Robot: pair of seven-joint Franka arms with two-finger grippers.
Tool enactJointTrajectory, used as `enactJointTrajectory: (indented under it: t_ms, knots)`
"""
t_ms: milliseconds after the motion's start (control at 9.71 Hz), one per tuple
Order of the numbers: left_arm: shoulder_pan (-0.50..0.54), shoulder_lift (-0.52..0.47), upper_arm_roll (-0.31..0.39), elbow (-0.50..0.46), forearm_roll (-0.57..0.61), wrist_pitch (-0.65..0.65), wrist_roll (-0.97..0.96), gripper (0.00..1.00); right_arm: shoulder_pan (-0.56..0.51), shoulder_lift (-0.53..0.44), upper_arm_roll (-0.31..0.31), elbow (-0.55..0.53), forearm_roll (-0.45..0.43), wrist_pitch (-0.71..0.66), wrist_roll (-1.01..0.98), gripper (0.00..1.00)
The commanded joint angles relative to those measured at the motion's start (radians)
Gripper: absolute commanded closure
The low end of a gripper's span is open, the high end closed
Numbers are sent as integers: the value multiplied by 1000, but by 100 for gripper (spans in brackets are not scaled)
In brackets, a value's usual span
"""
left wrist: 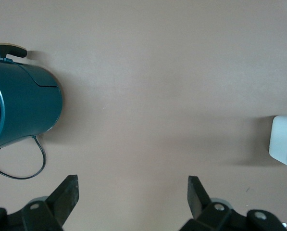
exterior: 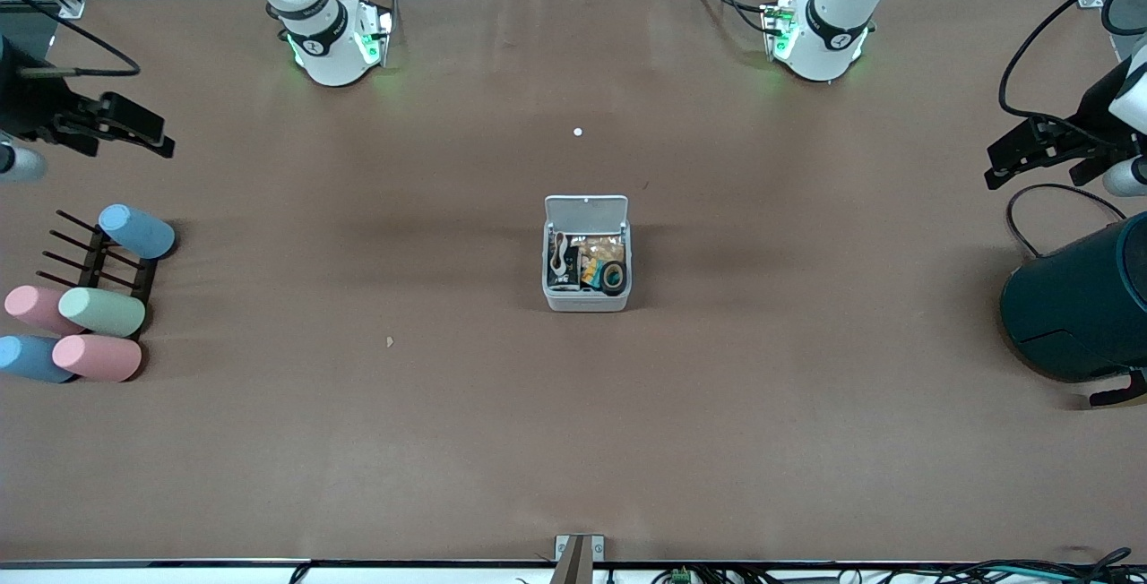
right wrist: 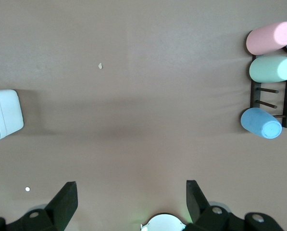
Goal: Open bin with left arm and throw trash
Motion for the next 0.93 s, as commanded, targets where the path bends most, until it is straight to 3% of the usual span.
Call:
enactJointTrajectory:
  t_ms: [0, 412, 824]
  knots:
    - [1, 7, 1, 19, -10, -4, 2, 0, -9, -34, 21, -53, -3, 24, -18, 1]
    - [1, 7, 1, 19, -11, -5, -3, 0, -6, -32, 25, -42, -90, 44, -19, 1]
    - [1, 7, 1, 19, -11, -5, -8, 0, -11, -32, 25, -47, -92, 41, -18, 1]
